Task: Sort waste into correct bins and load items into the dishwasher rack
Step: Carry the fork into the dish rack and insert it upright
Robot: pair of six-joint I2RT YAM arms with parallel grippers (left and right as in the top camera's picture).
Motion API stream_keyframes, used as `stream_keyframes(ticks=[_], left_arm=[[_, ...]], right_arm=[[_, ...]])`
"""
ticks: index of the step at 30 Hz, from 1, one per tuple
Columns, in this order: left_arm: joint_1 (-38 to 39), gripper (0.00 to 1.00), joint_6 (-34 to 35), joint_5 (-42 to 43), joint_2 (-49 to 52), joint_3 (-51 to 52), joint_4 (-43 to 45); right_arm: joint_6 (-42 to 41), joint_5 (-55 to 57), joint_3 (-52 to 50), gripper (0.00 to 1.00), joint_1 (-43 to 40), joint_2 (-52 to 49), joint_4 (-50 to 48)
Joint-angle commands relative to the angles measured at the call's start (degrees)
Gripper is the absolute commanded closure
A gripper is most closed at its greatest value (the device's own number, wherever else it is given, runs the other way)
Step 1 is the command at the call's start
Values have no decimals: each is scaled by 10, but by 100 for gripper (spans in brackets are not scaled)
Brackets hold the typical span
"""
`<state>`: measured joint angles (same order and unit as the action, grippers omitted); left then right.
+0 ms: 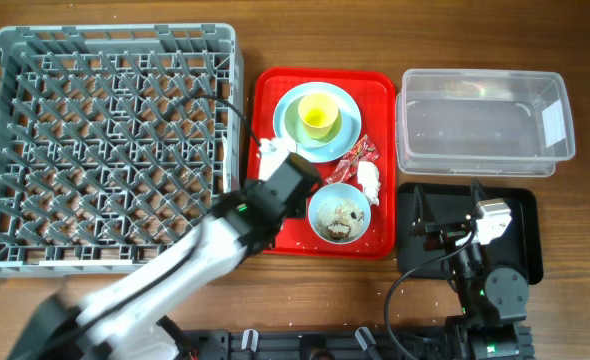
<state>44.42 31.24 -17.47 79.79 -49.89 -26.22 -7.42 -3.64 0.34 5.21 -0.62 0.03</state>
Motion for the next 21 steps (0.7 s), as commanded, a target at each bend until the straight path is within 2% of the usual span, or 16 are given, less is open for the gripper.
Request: stream_keyframes(ticks=[1,3,4,7,11,15,19,21], left_arm=[[-16,96,-14,-96,-140,-20,-34],[-46,96,-14,-142,-196,-20,-89],[-94,96,-14,-141,-209,-20,-142],[-133,96,-15,-139,-186,-17,-153],[-175,96,-67,-139,-84,-17,-108],[-177,96,-102,-139,-14,-17,-71],[-177,96,-173,-139,2,-17,-20],[-177,89,-174,-139,3,-17,-19]], right_arm=[[3,-3,-1,0,1,3,-2],[3,-3,-1,0,1,3,-2],[3,-3,-1,0,1,3,-2],[4,-3,-1,0,1,3,-2],[3,-3,-1,0,1,3,-2],[3,-3,-1,0,1,3,-2],[3,-3,-1,0,1,3,-2],[3,-3,-1,0,1,3,-2]])
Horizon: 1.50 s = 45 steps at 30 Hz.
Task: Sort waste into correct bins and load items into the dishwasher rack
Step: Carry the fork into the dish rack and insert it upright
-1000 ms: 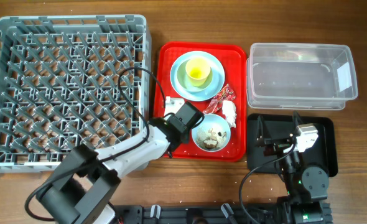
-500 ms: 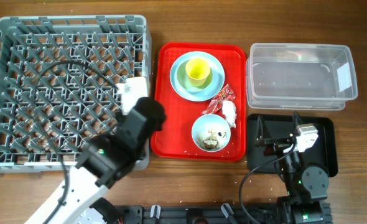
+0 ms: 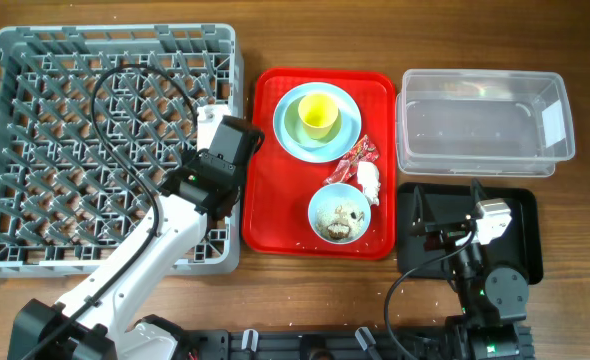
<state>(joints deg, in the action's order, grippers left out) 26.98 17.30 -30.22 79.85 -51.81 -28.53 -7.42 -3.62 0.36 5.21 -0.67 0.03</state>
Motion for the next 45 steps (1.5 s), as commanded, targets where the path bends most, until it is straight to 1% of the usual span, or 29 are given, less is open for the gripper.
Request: stream_keyframes(ticks=[1,2,3,4,5,7,10,11,13,14,15,18,22,25,27,28,29,30,35,37,42,45], left_arm=[[-3,83,-35,-11,2,2,3],[-3,75,-35,-11,2,2,3],[-3,70,-34,-11,2,2,3],[-3,68,-34,-11,2,2,3],[-3,67,-34,-11,2,2,5],[-3,68,-29,-1,-3,2,5],[-3,67,11,100,-32,2,-4],[-3,67,28,113,-42,2,-3],[-3,67,47,113,-49,2,-3],[-3,59,79,120,-48,2,-4],[-3,58,87,143,-48,2,-4],[-3,60,87,154,-35,2,-1],[-3,64,87,136,33,2,15],[-23,68,87,137,42,2,18],[-31,77,87,165,42,2,17],[-31,83,87,187,42,2,16],[-31,92,87,212,42,2,10],[-31,96,87,219,42,2,3],[-31,95,86,219,42,2,-23],[-31,92,85,218,42,2,-35],[-31,91,84,218,42,2,-63],[-31,92,85,219,42,2,-71]], right_arm=[[3,-3,-1,0,1,4,-2],[3,-3,-1,0,1,3,-2],[3,-3,-1,0,1,3,-2],[3,-3,-1,0,1,2,-2],[3,-3,-1,0,1,2,-2],[3,-3,-1,0,1,2,-2],[3,-3,-1,0,1,2,-2],[3,-3,-1,0,1,2,-2],[3,-3,-1,0,1,2,-2],[3,-3,-1,0,1,2,-2],[3,-3,-1,0,1,2,-2],[3,-3,-1,0,1,2,-2],[3,-3,-1,0,1,2,-2],[3,-3,-1,0,1,2,-2],[3,-3,-1,0,1,2,-2],[3,-3,-1,0,1,2,-2],[3,-3,-1,0,1,2,-2],[3,-3,-1,0,1,2,-2],[3,-3,-1,0,1,2,-2],[3,-3,-1,0,1,2,-2],[3,-3,-1,0,1,2,-2],[3,-3,-1,0,1,2,-2]])
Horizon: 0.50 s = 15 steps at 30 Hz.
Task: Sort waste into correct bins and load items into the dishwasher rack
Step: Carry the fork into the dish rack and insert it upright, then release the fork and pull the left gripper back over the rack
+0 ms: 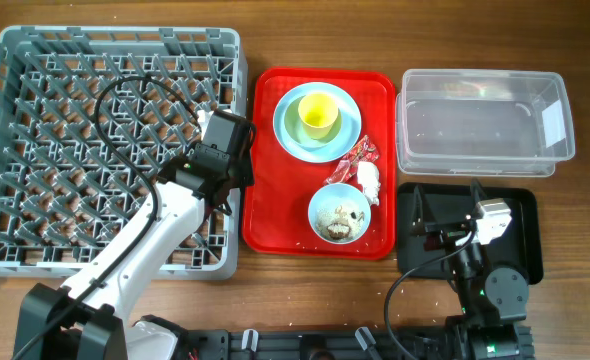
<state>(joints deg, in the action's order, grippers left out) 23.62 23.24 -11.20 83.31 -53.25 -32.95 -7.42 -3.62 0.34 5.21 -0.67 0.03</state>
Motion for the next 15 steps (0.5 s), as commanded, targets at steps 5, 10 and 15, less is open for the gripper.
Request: stream_keyframes(ticks=[5,10,15], left_arm=[[3,92,25,45,7,17,-37],[3,75,25,50,7,17,-38],[2,64,25,15,-39,-10,-35]], right_arm=[[3,-3,-1,0,1,2,-2],[3,-3,-1,0,1,2,-2],[3,-3,-1,0,1,2,-2]])
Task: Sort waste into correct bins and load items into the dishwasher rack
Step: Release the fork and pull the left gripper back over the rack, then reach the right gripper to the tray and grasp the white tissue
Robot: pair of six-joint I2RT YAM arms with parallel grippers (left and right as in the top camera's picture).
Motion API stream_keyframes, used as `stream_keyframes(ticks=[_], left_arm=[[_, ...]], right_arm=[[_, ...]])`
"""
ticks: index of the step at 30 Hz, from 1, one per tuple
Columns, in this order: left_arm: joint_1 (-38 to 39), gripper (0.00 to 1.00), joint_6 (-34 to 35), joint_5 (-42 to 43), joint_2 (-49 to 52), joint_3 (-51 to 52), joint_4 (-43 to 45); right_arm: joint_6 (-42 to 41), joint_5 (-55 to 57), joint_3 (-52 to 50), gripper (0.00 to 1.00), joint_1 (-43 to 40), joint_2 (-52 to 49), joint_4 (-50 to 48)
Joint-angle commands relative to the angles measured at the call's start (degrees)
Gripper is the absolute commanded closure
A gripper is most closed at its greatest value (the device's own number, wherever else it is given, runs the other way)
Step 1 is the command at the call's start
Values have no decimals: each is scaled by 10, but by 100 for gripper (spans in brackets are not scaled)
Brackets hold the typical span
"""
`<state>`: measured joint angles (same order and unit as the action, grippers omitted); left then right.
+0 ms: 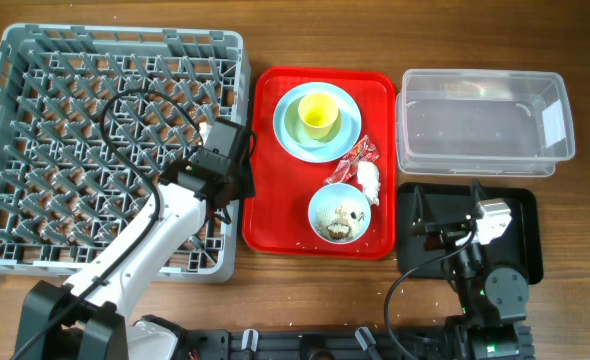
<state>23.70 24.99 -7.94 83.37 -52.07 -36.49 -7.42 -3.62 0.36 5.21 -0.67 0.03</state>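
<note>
The grey dishwasher rack (55,150) fills the left of the overhead view. My left gripper (211,135) hangs over its right edge, shut on a small white item (205,128) that peeks out at its tip. On the red tray (270,225) are a light blue plate (293,135) carrying a yellow cup (318,112), a blue bowl (339,212) with food scraps, a red wrapper (360,152) and a white crumpled scrap (369,178). My right gripper (447,202) sits open over the black bin (528,245), nothing in it.
A clear plastic bin (485,120) stands at the back right, just behind the black bin. The left arm's cable loops over the rack's middle. Bare wooden table shows along the front edge.
My left gripper has shifted slightly toward the front along the rack's right edge, white item still at its tip. The rack has nudged a little. The right arm is unchanged.
First my left gripper was on the red tray at a white item beside the plate. Then that item was gone from the tray and the gripper held it over the rack's right side, where it has stayed while the rack shifted slightly right.
</note>
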Motion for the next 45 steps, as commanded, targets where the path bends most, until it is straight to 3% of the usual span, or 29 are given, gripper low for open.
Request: stream_keyframes(ticks=[1,4,5,8,9,10,12,13,14,15,16,23,26,28,30,32,35,37,41,43,44,45], left_arm=[[1,64,8,-17,-73,-41,0],[2,48,10,8,-193,-64,-2],[2,39,10,54,-223,-64,-8],[2,31,10,188,-267,-64,-77],[2,5,10,207,-268,-64,-103],[2,0,10,214,-265,-64,-127],[2,2,10,214,-260,-64,-138],[2,26,10,232,-259,-64,-140],[2,30,10,259,-258,-64,-142],[2,23,10,293,-258,-64,-148],[2,0,10,290,-258,-64,-155],[2,0,12,279,-258,-64,-151],[-8,0,12,279,-264,-64,-68],[-18,0,12,278,-265,-64,-28],[-31,0,11,266,-264,-64,-20],[-58,0,9,235,-272,-64,-23],[-143,0,10,211,-309,-64,-39],[-182,0,10,211,-316,-64,-64],[-188,0,10,211,-307,-64,-78],[-188,0,10,211,-299,-64,-80],[-188,0,10,211,-296,-64,-80],[-188,0,10,211,-292,-64,-80]], right_arm=[[3,-3,-1,0,1,2,-2],[3,-3,-1,0,1,2,-2],[3,-3,-1,0,1,2,-2],[3,-3,-1,0,1,2,-2],[3,-3,-1,0,1,2,-2],[3,-3,-1,0,1,2,-2],[3,-3,-1,0,1,2,-2],[3,-3,-1,0,1,2,-2],[3,-3,-1,0,1,2,-2],[3,-3,-1,0,1,2,-2],[3,-3,-1,0,1,2,-2],[3,-3,-1,0,1,2,-2],[-10,-4,-1,0,1,2,-22],[-73,-5,-1,0,1,1,-2],[-201,-19,1,0,1,1,-2],[-202,-76,29,0,1,-1,4],[-191,-85,156,0,1,-56,111],[-156,-106,306,0,1,-165,239],[-138,-165,602,0,1,-411,498],[-143,-255,670,0,1,-499,530],[-172,-307,669,31,1,-527,530],[-172,-320,668,71,4,-547,539]])
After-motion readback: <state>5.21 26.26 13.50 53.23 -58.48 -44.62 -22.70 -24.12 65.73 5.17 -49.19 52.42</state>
